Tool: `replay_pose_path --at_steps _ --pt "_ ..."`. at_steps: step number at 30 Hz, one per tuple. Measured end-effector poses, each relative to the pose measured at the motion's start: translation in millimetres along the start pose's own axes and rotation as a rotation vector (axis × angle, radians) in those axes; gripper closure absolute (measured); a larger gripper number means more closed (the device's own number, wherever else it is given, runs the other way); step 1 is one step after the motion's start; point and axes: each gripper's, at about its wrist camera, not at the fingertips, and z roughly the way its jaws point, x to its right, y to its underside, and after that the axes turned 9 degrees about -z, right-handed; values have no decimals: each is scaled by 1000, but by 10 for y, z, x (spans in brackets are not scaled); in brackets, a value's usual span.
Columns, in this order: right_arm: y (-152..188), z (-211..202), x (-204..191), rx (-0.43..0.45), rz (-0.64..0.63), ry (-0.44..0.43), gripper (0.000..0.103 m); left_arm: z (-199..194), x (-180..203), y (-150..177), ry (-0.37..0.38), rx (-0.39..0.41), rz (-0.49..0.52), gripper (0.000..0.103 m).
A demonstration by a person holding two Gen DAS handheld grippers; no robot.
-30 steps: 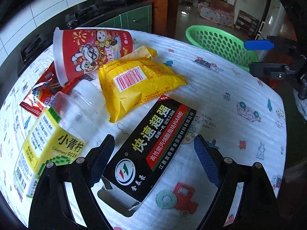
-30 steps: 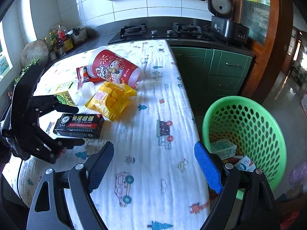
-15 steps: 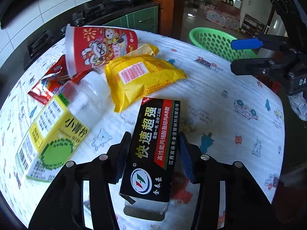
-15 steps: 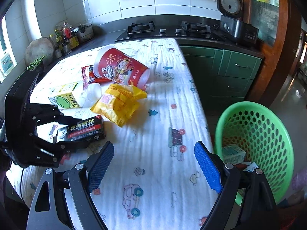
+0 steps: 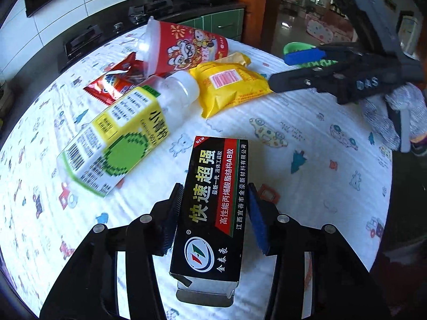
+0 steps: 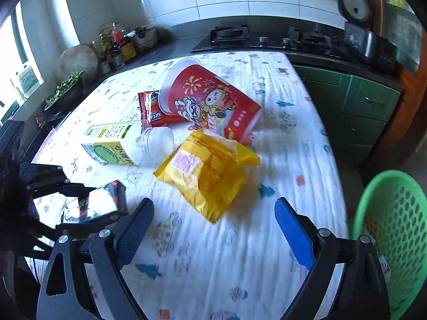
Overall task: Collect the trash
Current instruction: 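Grasp the yellow snack bag with the right gripper while the left gripper holds the glue box, then carry the yellow bag to the basket and open the right gripper while the left carries the glue box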
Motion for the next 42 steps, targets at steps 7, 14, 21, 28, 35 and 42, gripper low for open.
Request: replay_pose_path --at_steps 7,14,21,28,35,42 --pt "-269 308 37 -25 -68 -60 11 5 -88 66 -3 -13 -25 56" --pt "-352 637 71 -82 -81 -112 11 104 -157 51 3 -37 -52 55" --pt "-264 685 5 -87 -85 -118 22 130 -180 15 9 -40 -63 53" --pt "-176 543 -70 -80 -80 -110 44 172 -201 -2 1 -39 -73 41" --pt "-44 264 -65 -38 -29 -92 48 165 -171 8 -8 -30 -82 54" --pt "140 -136 36 5 23 -62 48 115 -111 55 -12 -19 -77 55"
